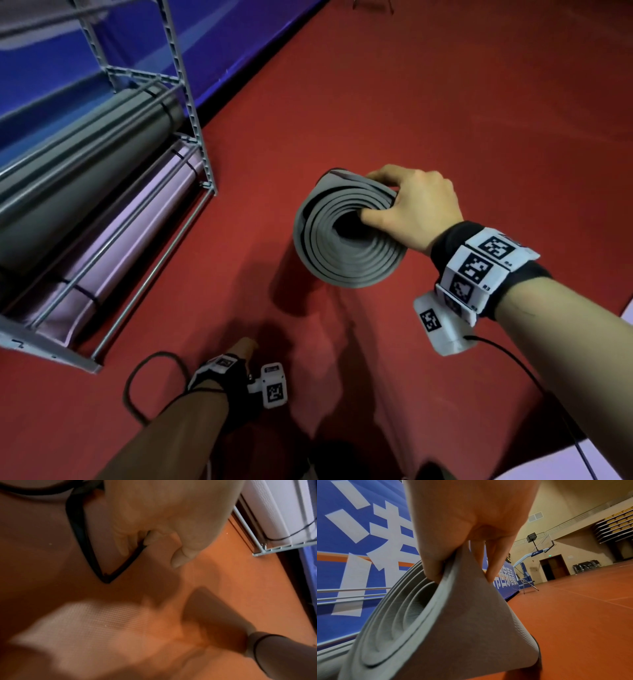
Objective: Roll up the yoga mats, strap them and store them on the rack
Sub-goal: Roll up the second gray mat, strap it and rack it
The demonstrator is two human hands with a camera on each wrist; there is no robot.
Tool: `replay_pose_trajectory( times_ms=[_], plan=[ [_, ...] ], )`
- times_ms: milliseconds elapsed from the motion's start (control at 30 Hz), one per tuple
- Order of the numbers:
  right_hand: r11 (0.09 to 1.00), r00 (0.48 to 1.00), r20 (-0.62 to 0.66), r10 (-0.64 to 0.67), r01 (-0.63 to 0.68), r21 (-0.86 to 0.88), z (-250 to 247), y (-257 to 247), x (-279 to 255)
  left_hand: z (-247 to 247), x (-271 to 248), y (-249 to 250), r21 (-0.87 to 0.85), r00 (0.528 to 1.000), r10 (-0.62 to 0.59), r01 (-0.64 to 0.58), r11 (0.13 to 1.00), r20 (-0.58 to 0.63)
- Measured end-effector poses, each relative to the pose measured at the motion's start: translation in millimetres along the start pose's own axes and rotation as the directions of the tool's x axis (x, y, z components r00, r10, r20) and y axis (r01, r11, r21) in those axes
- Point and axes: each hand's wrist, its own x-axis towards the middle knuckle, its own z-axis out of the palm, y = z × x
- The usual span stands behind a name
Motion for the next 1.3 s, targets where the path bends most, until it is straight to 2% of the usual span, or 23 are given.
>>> replay_pose_trajectory(
  times_ms=[100,167,200,233,267,333,433,500,600,733,800,833,867,933,1033,1100,1200,1233,1300],
  plan=[
    [1.000,1.000,0.007,-0.005,0.005,0.000,-4,2,-8,-8,-14,14,-0.054,0.999,-0.001,-0.001,0.999,-0.053],
    [1.000,1.000,0.016,-0.010,0.010,0.007,-3,3,-18,-12,-33,34,-0.055,0.993,0.041,-0.047,0.997,-0.108],
    [1.000,1.000,0.015,-0.007,0.006,0.003,-5,3,-23,-12,-53,51,-0.099,0.987,0.081,-0.095,0.991,-0.137],
    [1.000,1.000,0.020,0.002,-0.002,-0.005,-7,4,-27,-13,-76,69,-0.231,0.973,0.160,-0.196,0.953,-0.165],
    [1.000,0.999,0.021,0.024,-0.023,-0.009,-9,5,-30,-13,-94,85,-0.317,0.951,0.224,-0.284,0.905,-0.212],
    [0.997,0.997,-0.029,0.072,-0.072,0.012,-24,4,-29,-12,-137,123,-0.429,0.907,0.365,-0.422,0.799,-0.212],
    [0.989,0.978,-0.159,0.136,-0.124,0.084,-63,-8,-22,-17,-209,174,-0.426,0.759,0.613,-0.640,0.640,-0.218],
    [0.980,0.963,-0.198,0.181,-0.159,0.120,-93,-22,-17,-20,-253,200,-0.471,0.676,0.716,-0.695,0.543,-0.173],
    [0.973,0.963,-0.161,0.214,-0.196,0.121,-134,-41,-17,-21,-319,221,-0.528,0.539,0.830,-0.751,0.397,-0.143],
    [0.978,0.974,-0.116,0.195,-0.183,0.103,-160,-56,-24,-23,-386,227,-0.542,0.265,0.953,-0.828,0.146,-0.149],
    [0.977,0.976,-0.098,0.193,-0.182,0.108,-162,-60,-29,-23,-408,224,-0.433,0.086,0.995,-0.900,0.053,-0.055],
    [0.977,0.976,-0.098,0.194,-0.183,0.105,-162,-62,-31,-22,-414,223,-0.345,0.013,0.999,-0.938,0.023,0.030],
    [0.977,0.975,-0.102,0.199,-0.188,0.103,-161,-64,-32,-19,-418,221,-0.247,-0.030,0.991,-0.969,0.003,0.129],
    [0.975,0.974,-0.101,0.204,-0.192,0.113,-159,-68,-34,-12,-410,220,-0.028,-0.064,0.955,-0.998,-0.059,0.291],
    [0.961,0.969,-0.082,0.232,-0.216,0.171,-157,-74,-37,-8,-391,221,0.301,-0.102,0.948,-0.933,-0.197,0.303],
    [0.951,0.967,-0.089,0.240,-0.215,0.222,-156,-74,-39,-3,-387,223,0.371,-0.106,0.949,-0.903,-0.217,0.296],
    [0.892,0.946,-0.174,0.274,-0.182,0.413,-152,-70,-42,4,-386,233,0.463,-0.172,0.935,-0.832,-0.306,0.309],
    [0.836,0.935,-0.199,0.294,-0.150,0.528,-151,-70,-44,6,-382,239,0.536,-0.167,0.936,-0.783,-0.316,0.309],
    [0.730,0.921,-0.227,0.315,-0.082,0.678,-147,-71,-45,6,-377,252,0.664,-0.066,0.958,-0.707,-0.242,0.279]
  ],
)
